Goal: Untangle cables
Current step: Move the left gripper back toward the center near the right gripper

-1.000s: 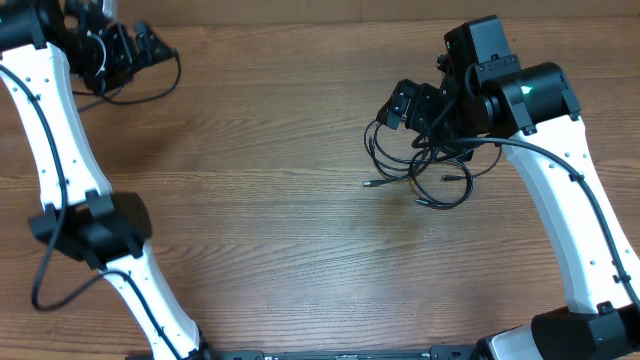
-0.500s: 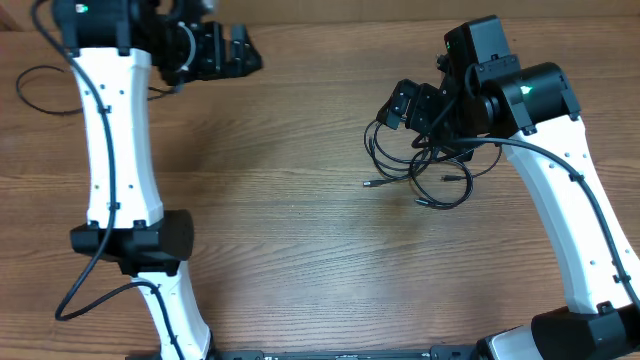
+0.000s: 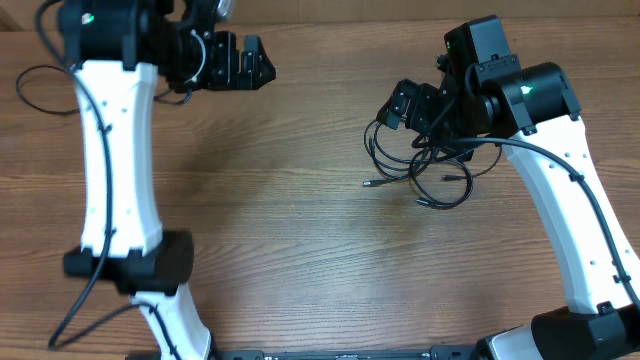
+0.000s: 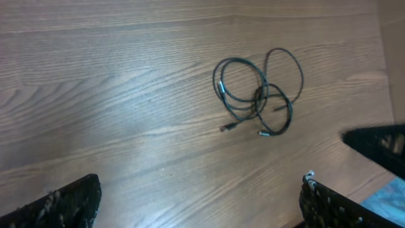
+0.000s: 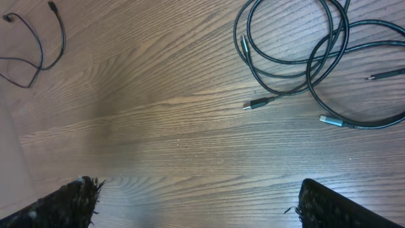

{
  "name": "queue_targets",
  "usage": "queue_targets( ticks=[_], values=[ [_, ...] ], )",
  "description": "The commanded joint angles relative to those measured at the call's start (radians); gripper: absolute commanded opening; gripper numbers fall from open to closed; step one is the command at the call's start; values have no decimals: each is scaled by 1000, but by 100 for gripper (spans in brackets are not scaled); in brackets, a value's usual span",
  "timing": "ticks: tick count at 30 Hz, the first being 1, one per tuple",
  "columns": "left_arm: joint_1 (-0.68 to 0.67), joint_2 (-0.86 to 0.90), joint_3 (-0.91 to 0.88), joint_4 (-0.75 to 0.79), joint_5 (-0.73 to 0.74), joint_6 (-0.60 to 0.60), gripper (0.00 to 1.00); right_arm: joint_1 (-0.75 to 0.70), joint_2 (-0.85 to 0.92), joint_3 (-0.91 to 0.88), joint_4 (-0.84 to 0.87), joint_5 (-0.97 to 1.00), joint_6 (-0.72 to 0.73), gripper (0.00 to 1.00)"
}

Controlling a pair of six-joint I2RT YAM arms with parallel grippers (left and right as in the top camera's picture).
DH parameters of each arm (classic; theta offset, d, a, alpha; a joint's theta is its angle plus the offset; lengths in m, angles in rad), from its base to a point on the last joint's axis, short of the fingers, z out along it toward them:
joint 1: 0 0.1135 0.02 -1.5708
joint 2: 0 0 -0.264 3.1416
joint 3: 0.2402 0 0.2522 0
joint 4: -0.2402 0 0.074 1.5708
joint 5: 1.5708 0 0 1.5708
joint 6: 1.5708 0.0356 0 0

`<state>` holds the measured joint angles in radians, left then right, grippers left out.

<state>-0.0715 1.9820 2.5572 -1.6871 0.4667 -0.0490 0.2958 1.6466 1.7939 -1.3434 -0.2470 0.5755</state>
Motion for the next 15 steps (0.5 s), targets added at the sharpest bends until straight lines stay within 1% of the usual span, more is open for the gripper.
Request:
queue_targets(
  ticks=[1,4,8,15],
  values=[
    [-2,-128,-76,-3,-5,-3,99,-2,-13,-2,6,14,-1,100],
    [-11,-182,-170,-3,-3,-3,100,-2,-13,-2,6,14,-1,100],
    [-42,-202,-261,-3,2,-3,100,-2,-13,-2,6,14,-1,100],
    [-165,-202,-347,-2,0,-3,99,-2,-13,-2,6,14,-1,100]
  ],
)
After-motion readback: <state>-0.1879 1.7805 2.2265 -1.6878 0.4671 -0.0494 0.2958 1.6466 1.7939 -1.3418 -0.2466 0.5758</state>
